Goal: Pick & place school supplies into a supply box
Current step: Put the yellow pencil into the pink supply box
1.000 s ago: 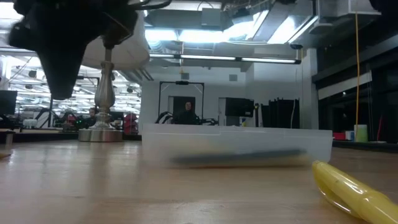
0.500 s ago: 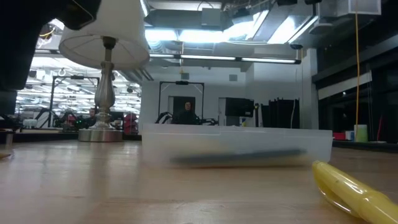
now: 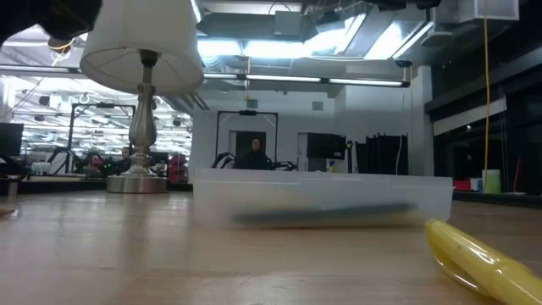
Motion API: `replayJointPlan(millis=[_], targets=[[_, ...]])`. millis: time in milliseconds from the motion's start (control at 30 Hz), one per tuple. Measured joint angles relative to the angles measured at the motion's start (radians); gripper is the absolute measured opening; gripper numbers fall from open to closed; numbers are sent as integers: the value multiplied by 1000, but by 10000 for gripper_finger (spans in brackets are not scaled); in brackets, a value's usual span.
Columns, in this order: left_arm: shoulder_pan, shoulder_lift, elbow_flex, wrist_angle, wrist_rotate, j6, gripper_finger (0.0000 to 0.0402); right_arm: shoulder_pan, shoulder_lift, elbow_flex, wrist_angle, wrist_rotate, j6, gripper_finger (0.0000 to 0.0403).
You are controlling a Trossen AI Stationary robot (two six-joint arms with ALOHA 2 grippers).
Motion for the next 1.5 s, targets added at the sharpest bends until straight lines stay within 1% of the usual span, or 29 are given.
replayJointPlan(millis=[133,267,600,733,867,1033,1167,1267,1367,1500], targets=[[0,1,-40,7,48,-6,64,0,0,0,-37,0,51,78],[0,1,-88,27,125,-69,84,0,0,0,-56,0,65,78],[-20,2,-105,69,109,-93,143,0,0,0,-55,0,63,78],[-21,2,-105,95,102,-112,159,0,0,0,-54,0,59,78],[-21,2,-105,143,84,-82,165,0,0,0,-54,1,40,78],[-20,2,-109,130,75,-81,164,0,0,0,-54,1,40,78],[-20,1,-141,147,78,-99,166,0,0,0,-54,1,41,78],[-20,2,-188,232,83,-94,166,0,0,0,-54,0,41,78],[-20,2,-238,357,83,-70,166,0,0,0,-54,1,41,78],[-20,-1,-290,418,111,-108,166,0,0,0,-54,0,40,78]])
